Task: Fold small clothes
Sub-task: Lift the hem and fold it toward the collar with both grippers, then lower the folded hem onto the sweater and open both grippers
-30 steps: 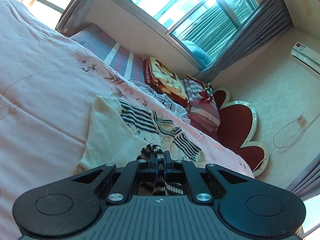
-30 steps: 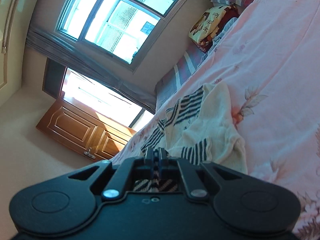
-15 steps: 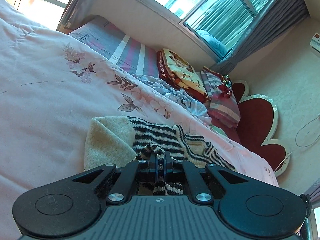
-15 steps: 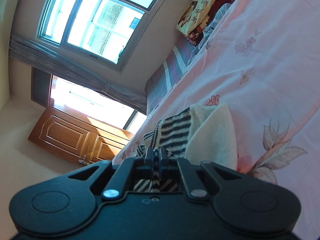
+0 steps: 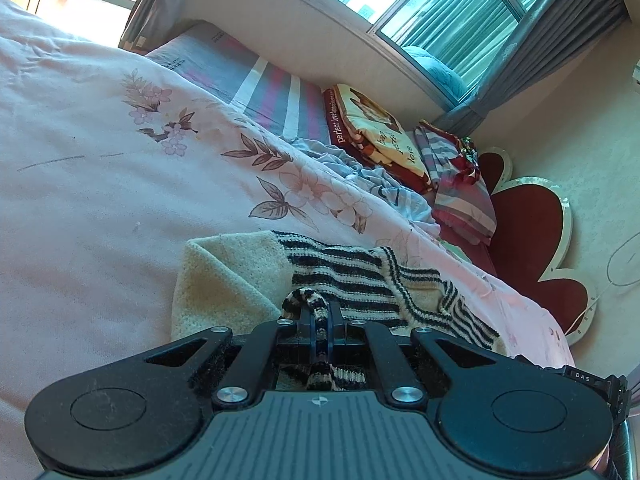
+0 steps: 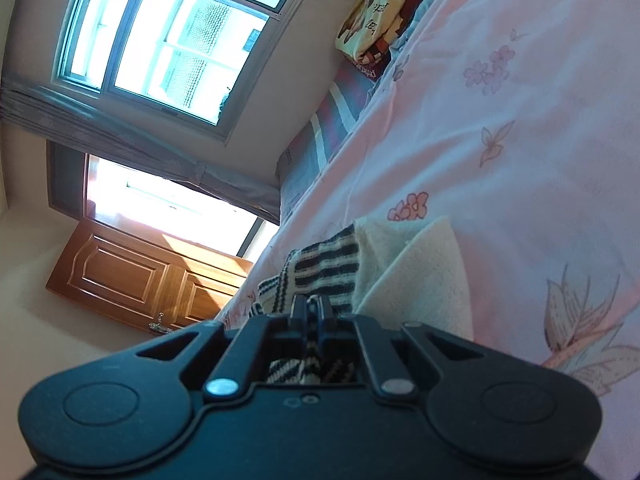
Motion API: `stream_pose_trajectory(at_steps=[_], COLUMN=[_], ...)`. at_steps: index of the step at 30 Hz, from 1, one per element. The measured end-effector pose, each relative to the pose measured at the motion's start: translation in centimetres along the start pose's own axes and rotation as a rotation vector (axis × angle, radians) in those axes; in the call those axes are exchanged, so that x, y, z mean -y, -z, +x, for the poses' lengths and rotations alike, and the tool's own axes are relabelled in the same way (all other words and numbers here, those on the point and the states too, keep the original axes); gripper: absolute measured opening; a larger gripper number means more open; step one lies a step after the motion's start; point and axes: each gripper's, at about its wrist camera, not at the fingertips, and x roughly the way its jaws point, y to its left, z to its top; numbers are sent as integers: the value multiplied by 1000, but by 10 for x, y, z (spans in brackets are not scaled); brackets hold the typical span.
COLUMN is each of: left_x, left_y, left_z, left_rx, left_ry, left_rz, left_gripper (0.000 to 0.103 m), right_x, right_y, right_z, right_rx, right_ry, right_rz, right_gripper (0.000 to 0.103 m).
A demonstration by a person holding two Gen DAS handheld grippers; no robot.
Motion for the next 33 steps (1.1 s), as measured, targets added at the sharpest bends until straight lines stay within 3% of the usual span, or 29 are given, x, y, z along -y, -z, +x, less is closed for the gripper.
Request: stream_pose_trajectory(at_steps=[6, 8, 10, 12, 13, 14, 15, 17, 18, 20, 23, 26, 30, 32, 33], left_x=[-7, -11, -11, -8, -7, -6, -4, 5, 10, 13, 19, 23, 35, 41, 44], left_y=[-6, -9, -12, -13, -14, -15, -15, -16, -18, -20, -27, -33, -31, -25, -19], left_z=[14, 20, 27, 34, 35, 35, 34, 28, 23, 15, 7, 11, 24, 33, 36], left_rx=[-19, -22, -26, -24, -16, -4, 13, 57, 87, 105, 100, 45, -36, -85, -98], left_ry=[4, 9, 4, -2, 9, 32, 55, 46, 14, 18, -18, -54, -120, -148, -171], left_rz=[-63, -102, -117, -114, -115, -114, -112, -82, -52, 0, 142, 251, 349, 389, 419], left_gripper=[5, 5, 5, 9, 22, 42, 51, 82, 85, 85, 82, 64, 60, 48, 47], right_x=[9, 9, 8, 8, 8, 7, 6, 5, 5, 0, -17, -34, -54, -61, -63], right_y=[-6, -9, -13, -18, -19, -20, -20, -20, -19, -20, -16, -6, 8, 12, 16], right_z=[8, 11, 13, 16, 17, 17, 17, 12, 6, -5, -12, -4, 20, 33, 39], right_rx=[-14, -6, 24, 40, 48, 57, 67, 92, 109, 123, 76, -5, -78, -98, -108], right_ry=[0, -1, 5, -9, -3, -1, 0, -1, -6, -3, 54, 114, 182, 226, 250], right_rz=[53, 50, 55, 64, 62, 57, 53, 51, 45, 3, -180, -331, -447, -491, -519], right_gripper=[6, 13, 30, 32, 33, 33, 35, 36, 38, 39, 39, 39, 38, 38, 38])
